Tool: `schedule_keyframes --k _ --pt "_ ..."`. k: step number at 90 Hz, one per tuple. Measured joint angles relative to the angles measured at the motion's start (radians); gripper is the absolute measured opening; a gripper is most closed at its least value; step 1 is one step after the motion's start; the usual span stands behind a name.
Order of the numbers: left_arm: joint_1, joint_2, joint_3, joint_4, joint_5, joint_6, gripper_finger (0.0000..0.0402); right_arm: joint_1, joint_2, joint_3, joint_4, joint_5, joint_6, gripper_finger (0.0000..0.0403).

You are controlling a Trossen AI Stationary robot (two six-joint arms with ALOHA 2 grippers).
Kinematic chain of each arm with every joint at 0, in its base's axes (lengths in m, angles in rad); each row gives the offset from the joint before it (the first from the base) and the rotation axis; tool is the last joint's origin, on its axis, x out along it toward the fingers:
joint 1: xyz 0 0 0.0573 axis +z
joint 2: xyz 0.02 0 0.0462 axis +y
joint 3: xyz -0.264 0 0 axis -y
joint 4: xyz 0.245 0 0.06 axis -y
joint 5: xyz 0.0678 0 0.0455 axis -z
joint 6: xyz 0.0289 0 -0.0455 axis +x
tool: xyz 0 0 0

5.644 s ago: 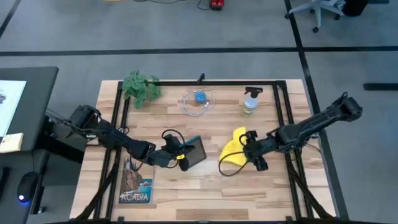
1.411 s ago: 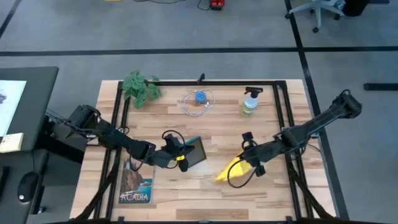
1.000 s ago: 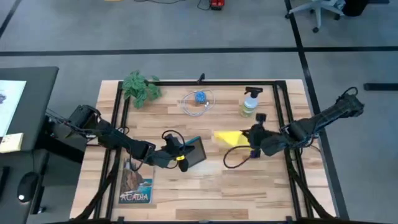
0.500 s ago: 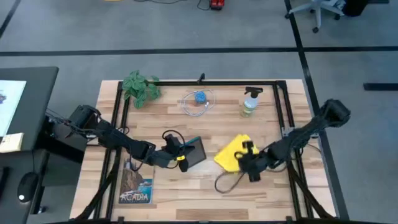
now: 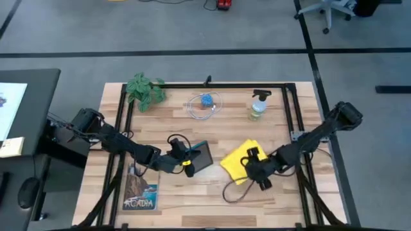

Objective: Apply microfiber cloth
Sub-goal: Wipe the back of the tablet with the yellow microfiber cloth

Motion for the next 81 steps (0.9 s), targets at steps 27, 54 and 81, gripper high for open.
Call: schedule_keyframes --k 27,54,81 --pt "0.0 0.0 0.0 0.001 0.012 0.003 0.0015 -0.12 0.003 -0.214 0.434 -0.006 -0.034 0.0221" --pt "0.0 0.0 0.0 0.004 0.023 -0.013 0.0015 -0.208 0.12 -0.252 0.626 -0.177 0.019 0.006" --pt "0.009 0.027 0.0 0.053 0.065 -0.096 0.0015 -0.098 0.005 -0.192 0.9 0.084 -0.079 0.0004"
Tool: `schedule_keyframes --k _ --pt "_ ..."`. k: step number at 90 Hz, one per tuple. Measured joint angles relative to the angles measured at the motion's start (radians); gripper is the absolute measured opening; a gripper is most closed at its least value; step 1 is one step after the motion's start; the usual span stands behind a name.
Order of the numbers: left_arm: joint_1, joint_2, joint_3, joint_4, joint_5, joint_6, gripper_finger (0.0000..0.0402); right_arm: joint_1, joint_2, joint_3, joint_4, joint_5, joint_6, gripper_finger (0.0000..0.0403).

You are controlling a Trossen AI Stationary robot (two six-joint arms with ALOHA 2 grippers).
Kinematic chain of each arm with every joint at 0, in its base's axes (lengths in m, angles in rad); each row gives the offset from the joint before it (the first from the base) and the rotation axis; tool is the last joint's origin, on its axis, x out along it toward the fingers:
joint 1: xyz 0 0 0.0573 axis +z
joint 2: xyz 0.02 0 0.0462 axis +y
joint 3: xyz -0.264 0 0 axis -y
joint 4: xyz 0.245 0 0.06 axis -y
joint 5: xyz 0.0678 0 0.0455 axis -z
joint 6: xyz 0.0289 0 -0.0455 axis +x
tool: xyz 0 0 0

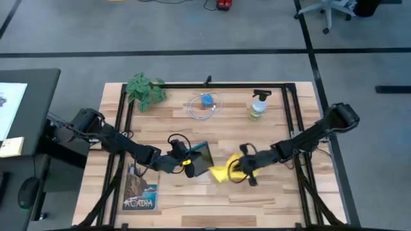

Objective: Apply microfiber cloth
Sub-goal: Wipe the back of the tablet with the yellow microfiber cloth

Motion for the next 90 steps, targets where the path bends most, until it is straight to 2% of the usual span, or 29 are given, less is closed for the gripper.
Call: schedule_keyframes --k 11,19,38,46,69,81,90 --pt "0.007 0.05 -0.001 0.121 0.053 0.02 0.0015 0.021 -0.063 0.081 0.017 0.235 -0.221 0.0002" --pt "0.009 0.087 -0.002 0.233 0.059 0.048 0.0015 0.012 -0.071 0.142 0.031 0.317 -0.361 0.0002" --pt "0.043 0.138 0.034 0.357 0.049 0.105 0.0015 -0.018 0.037 0.236 -0.011 0.253 -0.484 0.0001" --pt "0.061 0.141 0.054 0.362 0.049 0.128 0.0015 -0.015 0.12 0.265 -0.066 0.211 -0.484 0.0001" --pt "0.074 0.141 0.104 0.363 0.044 0.216 0.0015 0.002 0.319 0.324 -0.138 0.2 -0.445 0.0" --pt "0.073 0.141 0.109 0.371 0.048 0.219 0.0015 0.012 0.329 0.347 -0.16 0.145 -0.444 0.0" --pt "0.073 0.139 0.111 0.378 0.05 0.21 0.0015 0.012 0.285 0.355 -0.154 0.155 -0.449 0.0"
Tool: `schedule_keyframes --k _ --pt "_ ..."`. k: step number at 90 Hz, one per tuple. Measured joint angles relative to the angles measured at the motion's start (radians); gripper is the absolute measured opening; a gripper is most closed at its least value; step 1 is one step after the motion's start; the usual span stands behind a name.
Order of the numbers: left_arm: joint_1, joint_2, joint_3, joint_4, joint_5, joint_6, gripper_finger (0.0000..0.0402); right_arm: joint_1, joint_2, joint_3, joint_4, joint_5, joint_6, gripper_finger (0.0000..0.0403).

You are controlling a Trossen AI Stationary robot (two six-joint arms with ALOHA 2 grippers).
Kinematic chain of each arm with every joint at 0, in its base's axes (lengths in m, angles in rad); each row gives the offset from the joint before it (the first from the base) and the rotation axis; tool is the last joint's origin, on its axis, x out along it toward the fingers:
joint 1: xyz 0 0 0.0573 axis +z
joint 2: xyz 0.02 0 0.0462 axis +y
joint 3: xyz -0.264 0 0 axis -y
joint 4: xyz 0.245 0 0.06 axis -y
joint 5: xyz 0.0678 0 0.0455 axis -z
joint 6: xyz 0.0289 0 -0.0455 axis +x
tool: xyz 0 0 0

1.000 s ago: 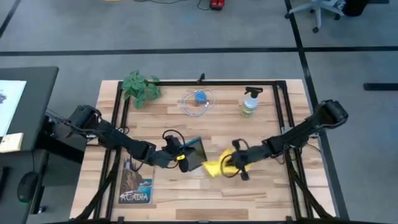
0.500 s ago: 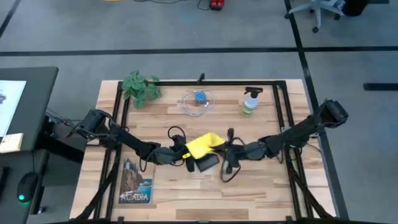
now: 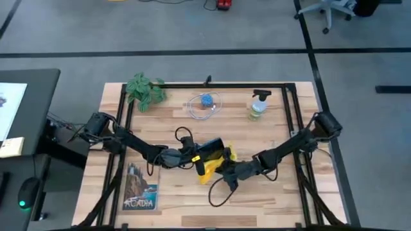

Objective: Apply microfiber cloth
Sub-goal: Wipe the back of the tablet with the yellow microfiber cloth

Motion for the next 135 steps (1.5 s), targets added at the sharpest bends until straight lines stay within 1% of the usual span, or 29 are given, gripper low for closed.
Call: schedule_keyframes --k 7,16,21,34,42,48,53,66,71,77,82,90,103,110,113,117,131,135 --pt "0.0 0.0 0.0 0.0 0.006 -0.002 0.0015 -0.008 -0.048 0.0 0.011 0.034 -0.013 0.0" --pt "-0.002 0.0 0.0 0.003 0.021 -0.003 0.0015 -0.028 -0.095 0.001 -0.003 0.02 0.0 0.0" --pt "-0.002 0.0 0.0 0.003 0.023 -0.003 0.0015 -0.043 -0.11 0.001 -0.042 -0.03 0.038 0.0" --pt "-0.003 0.0 0.0 -0.004 0.022 0.009 0.0015 -0.071 -0.096 0.002 -0.175 -0.216 0.159 0.0" --pt "-0.007 0.0 -0.001 -0.017 0.018 0.009 0.0015 -0.068 -0.075 0.001 -0.238 -0.271 0.187 0.0" --pt "-0.01 0.0 -0.001 -0.014 0.019 0.015 0.0015 -0.056 -0.073 -0.001 -0.268 -0.278 0.187 0.0" --pt "-0.011 0.0 -0.001 -0.015 0.024 0.012 0.0015 -0.054 -0.084 -0.001 -0.264 -0.242 0.188 0.0" --pt "-0.01 -0.002 0.0 -0.021 0.025 0.008 0.0015 -0.047 -0.158 0.001 -0.233 0.011 0.162 0.0" --pt "-0.01 -0.002 0.0 -0.024 0.025 0.009 0.0015 -0.05 -0.186 0.001 -0.218 0.064 0.157 0.0" --pt "-0.01 -0.002 0.0 -0.024 0.025 0.008 0.0015 -0.059 -0.212 0.001 -0.214 0.07 0.16 0.0" --pt "-0.01 -0.002 0.0 -0.022 0.026 0.007 0.0015 -0.065 -0.22 0.001 -0.219 0.053 0.169 0.0" --pt "-0.01 -0.002 0.0 -0.033 0.044 0.008 0.0015 -0.07 -0.215 0.001 -0.248 -0.022 0.193 0.0" --pt "-0.011 -0.002 0.0 -0.032 0.046 0.01 0.0015 -0.069 -0.158 0.002 -0.334 -0.151 0.229 0.0" --pt "-0.011 -0.002 0.0 -0.032 0.043 0.015 0.0015 -0.064 -0.147 0.0 -0.386 -0.179 0.233 0.0" --pt "-0.011 -0.002 0.0 -0.031 0.043 0.016 0.0015 -0.058 -0.149 0.0 -0.397 -0.171 0.238 0.0" --pt "-0.011 -0.002 0.0 -0.028 0.042 0.015 0.0015 -0.048 -0.163 0.0 -0.407 -0.132 0.241 0.0" --pt "-0.011 -0.002 0.0 -0.029 0.043 0.012 0.0015 -0.013 -0.25 0.0 -0.367 0.091 0.193 0.0" --pt "-0.011 -0.002 0.0 -0.029 0.046 0.005 0.0015 -0.01 -0.276 0.0 -0.34 0.133 0.17 0.0"
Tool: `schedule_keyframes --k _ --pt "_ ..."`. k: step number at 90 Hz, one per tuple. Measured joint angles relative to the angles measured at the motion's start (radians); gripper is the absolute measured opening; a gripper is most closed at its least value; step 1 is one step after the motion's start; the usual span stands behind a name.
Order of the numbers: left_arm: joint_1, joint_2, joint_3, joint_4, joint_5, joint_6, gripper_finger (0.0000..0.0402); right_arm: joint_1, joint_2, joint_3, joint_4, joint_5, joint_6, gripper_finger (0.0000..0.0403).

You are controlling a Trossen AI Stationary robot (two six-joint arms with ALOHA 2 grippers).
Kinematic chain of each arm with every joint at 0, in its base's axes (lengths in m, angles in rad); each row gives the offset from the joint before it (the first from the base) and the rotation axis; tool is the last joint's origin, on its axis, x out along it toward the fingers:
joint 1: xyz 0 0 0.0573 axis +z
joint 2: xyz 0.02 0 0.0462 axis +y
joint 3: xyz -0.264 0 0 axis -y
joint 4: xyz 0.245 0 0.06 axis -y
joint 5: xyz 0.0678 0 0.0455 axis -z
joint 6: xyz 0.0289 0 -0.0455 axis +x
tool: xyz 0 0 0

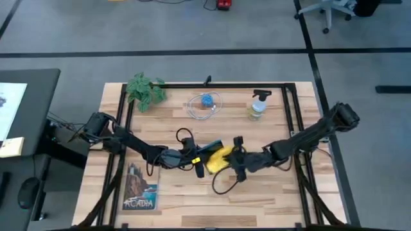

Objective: Apply microfiber cloth
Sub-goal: Wipe the back of the tablet with the yellow microfiber cloth

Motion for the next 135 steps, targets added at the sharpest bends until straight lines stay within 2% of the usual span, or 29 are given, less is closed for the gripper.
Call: schedule_keyframes --k 7,13,21,31,35,40,56,64,73,77,89,96,100,104,118,121,127,135 --pt "0.0 0.0 0.0 0.005 0.001 -0.003 0.0015 0.0 -0.032 0.001 0.036 0.007 -0.013 0.0" --pt "0.0 0.0 0.0 0.004 0.001 -0.003 0.0015 -0.005 -0.044 0.001 0.039 -0.034 -0.004 0.0" --pt "0.0 0.0 0.0 0.002 0.001 -0.004 0.0015 -0.011 -0.036 0.001 0.013 -0.142 0.037 0.0" --pt "-0.004 0.0 0.0 0.006 -0.001 -0.007 0.0015 -0.013 -0.005 0.0 -0.046 -0.349 0.07 0.0" --pt "-0.005 0.0 0.0 0.007 0.0 -0.003 0.0015 -0.012 0.004 0.0 -0.065 -0.38 0.071 0.0" --pt "-0.005 0.0 0.0 0.008 -0.001 -0.004 0.0015 -0.003 0.004 0.0 -0.083 -0.353 0.079 0.0" --pt "-0.005 0.0 0.0 0.007 0.001 0.001 0.0015 0.011 -0.036 0.0 -0.035 -0.035 0.049 0.0" --pt "-0.004 0.0 0.0 0.006 0.001 0.001 0.0015 0.019 -0.059 0.0 0.013 0.057 0.011 0.0" --pt "-0.005 0.0 0.0 0.003 0.005 0.001 0.0015 0.012 -0.067 0.001 0.045 0.049 -0.013 0.0" --pt "-0.005 0.0 0.0 0.001 0.006 0.001 0.0015 0.006 -0.063 0.001 0.036 0.015 -0.013 0.0" --pt "-0.005 0.0 0.0 -0.001 0.007 0.001 0.0015 -0.019 -0.035 0.001 -0.053 -0.257 0.007 0.0" --pt "-0.005 0.0 0.0 0.001 0.007 0.001 0.0015 -0.025 -0.024 0.0 -0.097 -0.317 0.026 0.0" --pt "-0.005 0.0 0.0 0.0 0.006 0.001 0.0015 -0.024 -0.024 0.0 -0.108 -0.301 0.029 0.0" --pt "-0.005 0.0 0.001 0.0 0.007 0.001 0.0015 -0.02 -0.026 0.0 -0.107 -0.236 0.028 0.0" --pt "-0.003 0.0 0.001 0.0 0.006 0.005 0.0015 0.033 -0.068 0.0 -0.023 0.149 -0.042 0.0" --pt "-0.004 0.0 0.001 0.0 0.011 0.006 0.0015 0.043 -0.075 0.001 0.002 0.2 -0.061 0.0" --pt "-0.005 0.0 0.001 0.0 0.021 0.006 0.0015 0.048 -0.082 0.001 0.027 0.2 -0.08 0.0" --pt "-0.005 0.001 0.001 -0.001 0.023 0.012 0.0015 0.036 -0.072 0.001 0.014 0.064 -0.045 0.0"
